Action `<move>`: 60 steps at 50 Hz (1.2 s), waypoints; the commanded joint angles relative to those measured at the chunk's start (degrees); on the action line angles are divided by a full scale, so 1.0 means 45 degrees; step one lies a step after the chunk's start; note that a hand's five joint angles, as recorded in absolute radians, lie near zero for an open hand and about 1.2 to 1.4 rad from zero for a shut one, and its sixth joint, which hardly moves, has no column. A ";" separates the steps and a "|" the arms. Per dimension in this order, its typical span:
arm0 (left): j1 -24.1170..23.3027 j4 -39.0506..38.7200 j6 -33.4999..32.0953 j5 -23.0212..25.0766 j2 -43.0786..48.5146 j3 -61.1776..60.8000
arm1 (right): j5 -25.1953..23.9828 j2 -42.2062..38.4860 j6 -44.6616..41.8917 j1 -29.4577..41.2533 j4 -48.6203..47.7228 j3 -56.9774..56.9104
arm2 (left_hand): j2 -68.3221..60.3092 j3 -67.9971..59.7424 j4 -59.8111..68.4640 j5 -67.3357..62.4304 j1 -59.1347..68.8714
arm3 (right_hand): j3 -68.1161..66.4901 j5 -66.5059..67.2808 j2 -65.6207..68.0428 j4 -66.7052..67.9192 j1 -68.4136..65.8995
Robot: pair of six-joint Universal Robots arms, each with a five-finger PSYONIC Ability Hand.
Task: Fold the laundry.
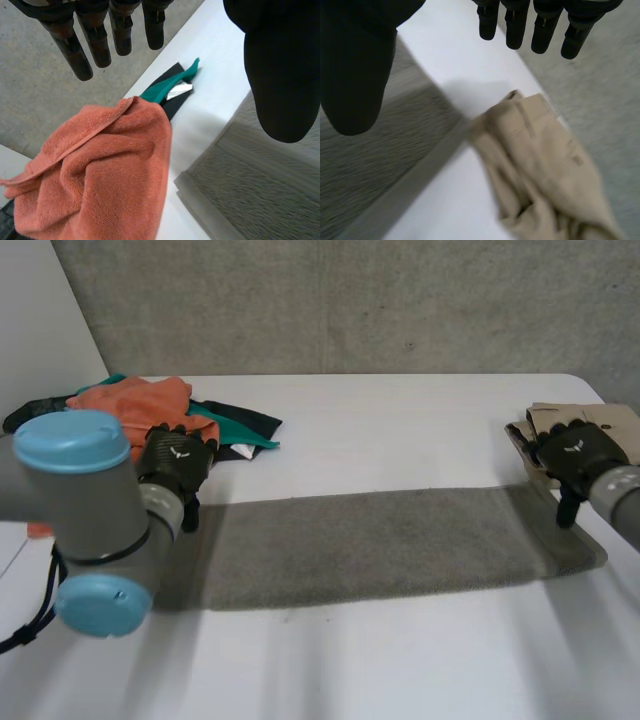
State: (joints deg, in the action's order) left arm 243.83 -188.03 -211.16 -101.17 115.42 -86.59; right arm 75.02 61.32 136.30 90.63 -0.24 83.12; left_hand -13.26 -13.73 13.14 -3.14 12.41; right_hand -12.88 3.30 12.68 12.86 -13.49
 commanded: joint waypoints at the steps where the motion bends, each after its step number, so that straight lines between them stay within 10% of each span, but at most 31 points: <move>1: -0.0025 -0.0480 0.0635 0.0080 -0.1079 -0.1674 | -0.1514 0.0553 -0.0074 -0.1915 0.1480 0.1449 | 0.0414 0.0520 -0.0388 0.0390 -0.0226 | -0.2179 0.2086 0.2224 0.2184 -0.2045; 10: -0.0201 -0.0969 0.0714 0.0080 -0.1099 -0.2125 | -0.2139 0.0300 -0.1031 -0.2561 0.0699 0.2309 | 0.0377 0.0483 -0.0351 0.0352 -0.0189 | -0.4530 0.4437 0.4575 0.4535 -0.4396; 13: -0.0318 -0.0970 0.0733 0.0080 -0.1118 -0.2125 | -0.2043 -0.0110 -0.1129 -0.2600 0.0621 0.2173 | 0.0377 0.0483 -0.0351 0.0352 -0.0189 | -1.4877 1.4784 1.4922 1.4882 -1.4743; 29: -0.0416 -0.0931 0.0733 0.0060 -0.2563 -0.2242 | -0.0987 0.1237 -0.2691 -0.5471 -0.0121 0.0923 | 0.0377 0.0483 -0.0351 0.0352 -0.0189 | -1.4915 1.4822 1.4960 1.4920 -1.4781; 49: -0.0416 -0.0930 0.1182 -0.0037 -0.3657 -0.2710 | -0.4208 0.2625 0.0414 0.6162 -0.4317 0.3186 | 0.0302 0.0408 -0.0276 0.0277 -0.0114 | -1.4915 1.4822 1.4960 1.4920 -1.4781; 59: -0.0572 -0.0930 0.1280 0.0060 -0.3658 -0.2750 | -0.4542 0.0495 -0.0113 0.7498 -0.4340 0.3774 | 0.0302 0.0408 -0.0276 0.0277 -0.0114 | -1.4915 1.4822 1.4960 1.4920 -1.4781; 60: -0.0611 -0.0930 0.1280 0.0060 -0.3658 -0.2750 | -0.4561 0.0553 -0.0017 0.7498 -0.4321 0.3832 | 0.0302 0.0408 -0.0276 0.0277 -0.0114 | -1.1487 1.1394 1.1531 1.1492 -1.1352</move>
State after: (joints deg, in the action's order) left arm 241.63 -192.22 -205.40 -101.09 98.85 -99.04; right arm 55.07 66.48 137.22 124.30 -20.70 99.02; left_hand -13.26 -13.73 13.14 -3.14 12.41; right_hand -68.18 57.20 67.42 68.67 -63.59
